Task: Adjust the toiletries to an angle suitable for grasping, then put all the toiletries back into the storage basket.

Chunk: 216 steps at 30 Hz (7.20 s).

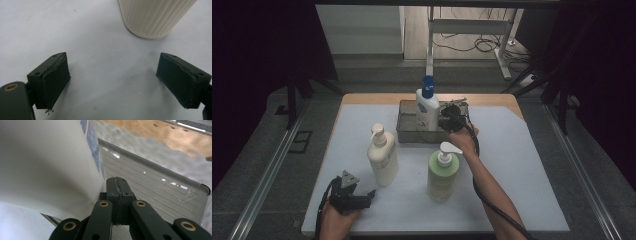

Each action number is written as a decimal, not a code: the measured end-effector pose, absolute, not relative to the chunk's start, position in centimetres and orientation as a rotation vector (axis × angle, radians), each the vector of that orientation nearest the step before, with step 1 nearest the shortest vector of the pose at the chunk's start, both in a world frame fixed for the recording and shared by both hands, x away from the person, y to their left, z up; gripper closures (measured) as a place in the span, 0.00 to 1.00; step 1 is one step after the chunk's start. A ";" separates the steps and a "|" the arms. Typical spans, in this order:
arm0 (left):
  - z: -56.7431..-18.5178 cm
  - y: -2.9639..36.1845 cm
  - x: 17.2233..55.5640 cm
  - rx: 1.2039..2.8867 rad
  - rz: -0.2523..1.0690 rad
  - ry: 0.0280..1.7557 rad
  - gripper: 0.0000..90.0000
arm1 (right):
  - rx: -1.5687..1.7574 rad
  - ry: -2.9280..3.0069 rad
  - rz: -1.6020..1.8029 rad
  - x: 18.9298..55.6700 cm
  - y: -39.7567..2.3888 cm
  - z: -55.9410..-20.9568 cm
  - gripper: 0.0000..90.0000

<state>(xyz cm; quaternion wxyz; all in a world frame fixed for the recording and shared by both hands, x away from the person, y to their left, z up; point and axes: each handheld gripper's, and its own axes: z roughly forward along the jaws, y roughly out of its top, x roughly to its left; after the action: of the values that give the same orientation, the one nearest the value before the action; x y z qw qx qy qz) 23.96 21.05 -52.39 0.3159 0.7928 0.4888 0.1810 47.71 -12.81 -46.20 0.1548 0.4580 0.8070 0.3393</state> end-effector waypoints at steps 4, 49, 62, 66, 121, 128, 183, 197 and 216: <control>-52.4 21.1 24.0 2.088 0.477 1.287 0.12 | 1.302 2.317 0.969 47.7 -12.7 -46.3 0.99; -52.4 21.1 24.0 2.087 0.477 1.288 0.12 | 1.218 2.401 0.976 47.9 -9.6 -46.2 0.99; -52.4 21.0 24.0 2.086 0.475 1.289 0.12 | 1.194 2.413 0.982 47.9 -8.9 -46.3 0.99; -52.4 21.0 24.0 2.087 0.475 1.289 0.12 | 1.190 2.418 0.986 48.0 -8.7 -46.3 0.99; -52.4 21.0 24.0 2.086 0.474 1.290 0.12 | 1.098 2.509 1.002 47.2 -5.4 -46.5 0.99; -52.4 21.0 24.0 2.086 0.474 1.290 0.12 | 1.081 2.519 1.016 47.3 -5.8 -46.7 0.96; -52.4 21.0 23.9 2.085 0.477 1.289 0.12 | 0.934 2.563 1.219 42.4 -12.4 -42.4 0.22; -52.4 21.0 23.9 2.087 0.476 1.289 0.12 | 0.889 2.515 1.181 41.5 -15.3 -42.9 0.06; -52.4 21.0 23.9 2.086 0.477 1.289 0.12 | 0.918 2.520 1.200 39.3 -19.6 -43.7 0.00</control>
<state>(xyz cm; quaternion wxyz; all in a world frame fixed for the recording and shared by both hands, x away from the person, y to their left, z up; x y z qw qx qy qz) 23.95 21.02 -52.41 0.3160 0.7923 0.4894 0.1813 39.27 -19.57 -43.69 0.1017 0.3109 0.8532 0.4063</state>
